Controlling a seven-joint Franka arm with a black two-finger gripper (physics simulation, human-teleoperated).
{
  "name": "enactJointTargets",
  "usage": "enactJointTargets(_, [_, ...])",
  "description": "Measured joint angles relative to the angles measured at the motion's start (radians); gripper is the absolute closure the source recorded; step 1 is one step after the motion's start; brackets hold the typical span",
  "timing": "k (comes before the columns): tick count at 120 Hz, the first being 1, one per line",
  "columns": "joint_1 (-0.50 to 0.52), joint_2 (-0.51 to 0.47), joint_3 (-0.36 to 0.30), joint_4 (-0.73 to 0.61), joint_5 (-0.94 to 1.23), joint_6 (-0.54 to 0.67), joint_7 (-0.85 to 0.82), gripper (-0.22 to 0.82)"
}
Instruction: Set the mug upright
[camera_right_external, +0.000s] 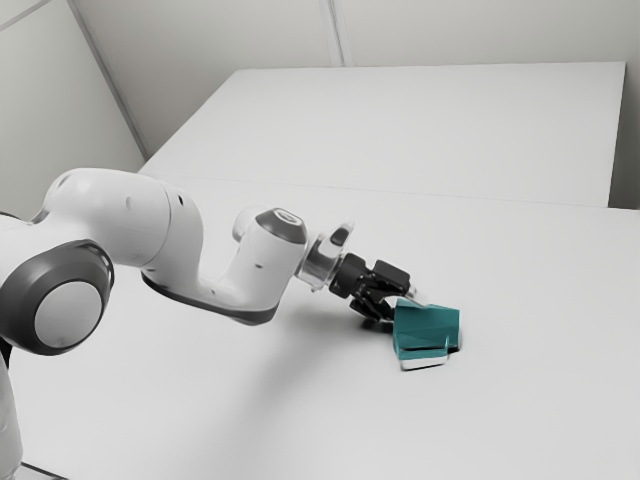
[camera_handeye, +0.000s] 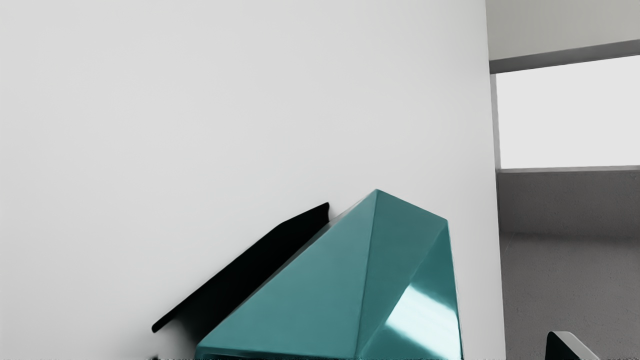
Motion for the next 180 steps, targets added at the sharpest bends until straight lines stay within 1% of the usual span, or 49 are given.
enactJointTargets(56, [-0.006, 0.004, -0.003, -0.008, -0.047, -0.004, 0.075, 0.32])
enactJointTargets(94, [-0.008, 0.006, -0.006, -0.012, -0.077, -0.034, 0.105, 0.53])
enactJointTargets(113, [-0.008, 0.006, -0.006, -0.016, -0.092, -0.046, 0.118, 0.65])
enactJointTargets(141, [-0.012, -0.008, -0.006, -0.011, -0.100, -0.044, 0.138, 0.74])
enactJointTargets(149, [-0.025, -0.051, -0.006, -0.009, -0.097, -0.032, 0.144, 0.74])
enactJointTargets(165, [-0.045, -0.181, -0.006, -0.008, -0.036, 0.032, 0.149, 0.75])
enactJointTargets(173, [-0.044, -0.257, -0.006, -0.009, 0.085, 0.073, 0.135, 0.75])
enactJointTargets(180, [-0.034, -0.311, -0.004, -0.009, 0.234, 0.104, 0.113, 0.76])
